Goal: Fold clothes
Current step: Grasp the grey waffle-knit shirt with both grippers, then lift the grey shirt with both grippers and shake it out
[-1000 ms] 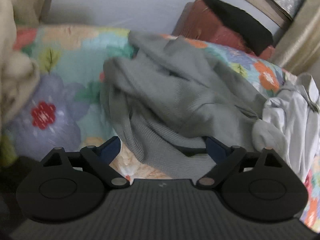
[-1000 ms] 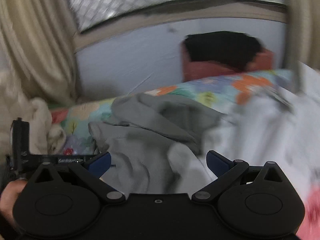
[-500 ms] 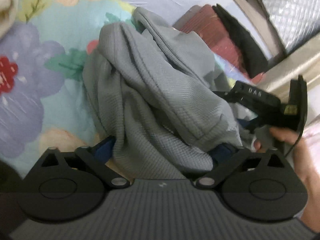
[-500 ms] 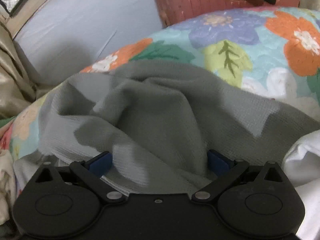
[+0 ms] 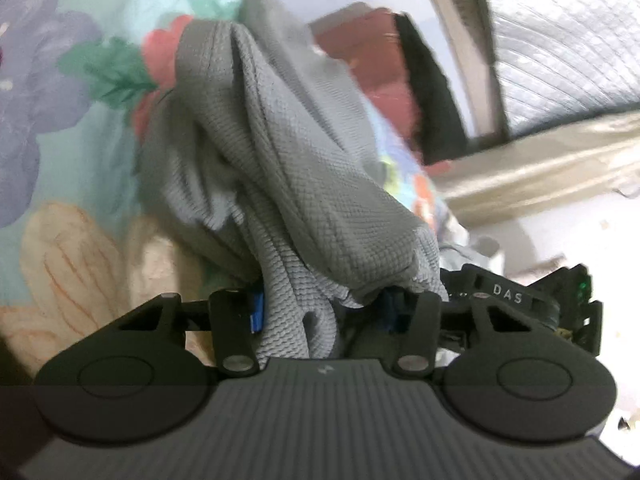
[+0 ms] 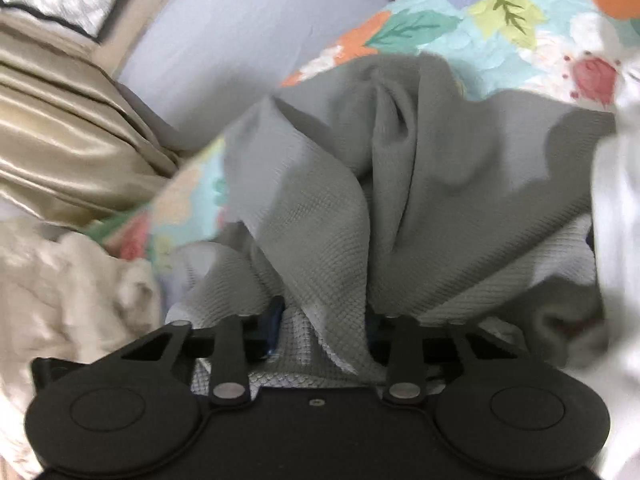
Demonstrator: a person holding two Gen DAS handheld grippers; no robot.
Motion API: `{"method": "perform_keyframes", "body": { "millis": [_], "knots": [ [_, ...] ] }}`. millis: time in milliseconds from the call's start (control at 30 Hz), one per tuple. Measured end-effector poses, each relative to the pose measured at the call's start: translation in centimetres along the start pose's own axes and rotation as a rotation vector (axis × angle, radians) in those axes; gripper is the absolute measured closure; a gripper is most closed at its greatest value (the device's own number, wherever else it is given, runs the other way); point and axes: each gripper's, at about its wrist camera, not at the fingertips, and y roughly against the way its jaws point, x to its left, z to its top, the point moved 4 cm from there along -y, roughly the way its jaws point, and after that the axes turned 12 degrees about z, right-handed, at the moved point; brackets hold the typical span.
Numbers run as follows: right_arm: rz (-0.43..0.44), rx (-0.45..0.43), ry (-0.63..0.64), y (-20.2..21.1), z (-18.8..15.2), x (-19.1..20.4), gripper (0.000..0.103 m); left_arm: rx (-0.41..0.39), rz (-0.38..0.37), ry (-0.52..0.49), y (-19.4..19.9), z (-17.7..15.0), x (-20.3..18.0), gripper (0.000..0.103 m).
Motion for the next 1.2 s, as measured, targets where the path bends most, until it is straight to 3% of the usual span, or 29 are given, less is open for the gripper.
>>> {"method": "perform_keyframes", "body": {
  "millis": [167, 300, 533, 667, 767, 900, 1067, 1200],
  "knots": [
    [0.146, -0.120, -0.035, 4.5, -1.6, 2.3, 0.064, -0.006, -0.121, -0.074, 3.8, 0.2, -3.3, 0.055],
    [0.198, -0.238, 0.010, 9.1, -3.9, 6.4, 0.064, -0.021, -0.206, -0.192, 7.7, -1.0, -7.5, 0.055],
    [0.143, -0.458, 0.183, 20.9, -10.3, 12.8, 0.065, -0.003, -0.379, -0.403, 14.0, -6.0, -16.7, 0.054],
    [0.075, -0.594, 0.222, 27.5, -15.4, 14.0, 0.065, 0.035, -0.456, -0.524, 15.7, -11.8, -21.7, 0.054],
    [-0.003, -0.694, 0.213, 32.5, -19.9, 13.4, 0.066, 0.119, -0.510, -0.589, 15.3, -16.7, -25.4, 0.054],
    [-0.135, -0.808, 0.148, 38.9, -26.0, 11.2, 0.066, 0.274, -0.553, -0.667, 13.4, -23.9, -29.9, 0.053],
    [-0.296, -0.916, 0.065, 46.2, -34.4, 7.8, 0.066, 0.377, -0.560, -0.840, 10.6, -33.6, -34.3, 0.053],
    [-0.321, -1.016, -0.001, 50.0, -40.3, 4.0, 0.067, 0.430, -0.594, -0.940, 10.6, -40.2, -35.7, 0.053]
  ]
}}
